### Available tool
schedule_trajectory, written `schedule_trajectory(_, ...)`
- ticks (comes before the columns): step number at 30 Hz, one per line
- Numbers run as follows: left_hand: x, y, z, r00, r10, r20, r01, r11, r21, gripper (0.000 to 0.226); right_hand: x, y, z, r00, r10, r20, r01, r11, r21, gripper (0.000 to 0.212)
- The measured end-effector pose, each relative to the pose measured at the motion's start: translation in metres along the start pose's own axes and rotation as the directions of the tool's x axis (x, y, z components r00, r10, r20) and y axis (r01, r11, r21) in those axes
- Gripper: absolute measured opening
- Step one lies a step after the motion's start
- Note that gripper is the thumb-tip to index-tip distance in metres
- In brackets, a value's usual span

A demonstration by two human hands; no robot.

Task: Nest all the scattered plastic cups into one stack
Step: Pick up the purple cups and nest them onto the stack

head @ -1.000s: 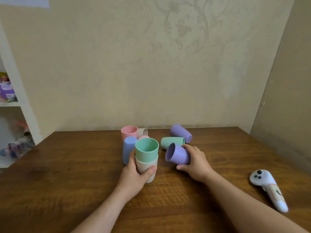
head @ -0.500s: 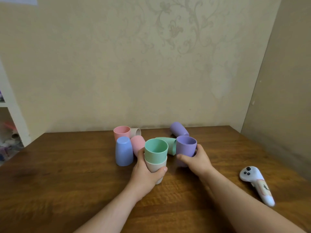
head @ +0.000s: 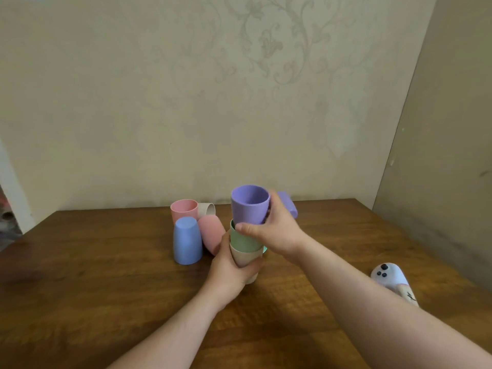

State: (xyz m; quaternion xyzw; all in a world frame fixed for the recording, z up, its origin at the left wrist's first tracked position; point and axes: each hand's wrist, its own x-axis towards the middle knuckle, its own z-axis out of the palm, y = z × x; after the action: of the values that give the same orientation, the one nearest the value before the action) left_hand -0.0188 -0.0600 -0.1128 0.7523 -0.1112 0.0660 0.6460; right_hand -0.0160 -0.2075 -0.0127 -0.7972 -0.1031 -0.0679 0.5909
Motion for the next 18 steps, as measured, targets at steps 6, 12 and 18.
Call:
schedule_trajectory(6,0.011,-0.005,0.007,1.0,0.018,-0.001,-0.018,0.999,-0.035,0.076,0.002,0.025,-0.001,0.988,0.083,0.131,-0.096,0.991,0.093,0.077)
schedule_trajectory(12,0.025,-0.012,0.014,0.999,0.034,-0.02,-0.033,0.999,0.008,0.073,0.032,0.039,-0.04,0.988,0.098,0.118,-0.103,0.994,0.035,0.082)
schedule_trajectory(18,0.029,-0.02,0.017,0.995,0.065,-0.074,-0.061,0.997,0.057,0.074,0.123,0.092,-0.101,0.931,0.162,-0.327,-0.294,0.864,-0.409,0.067)
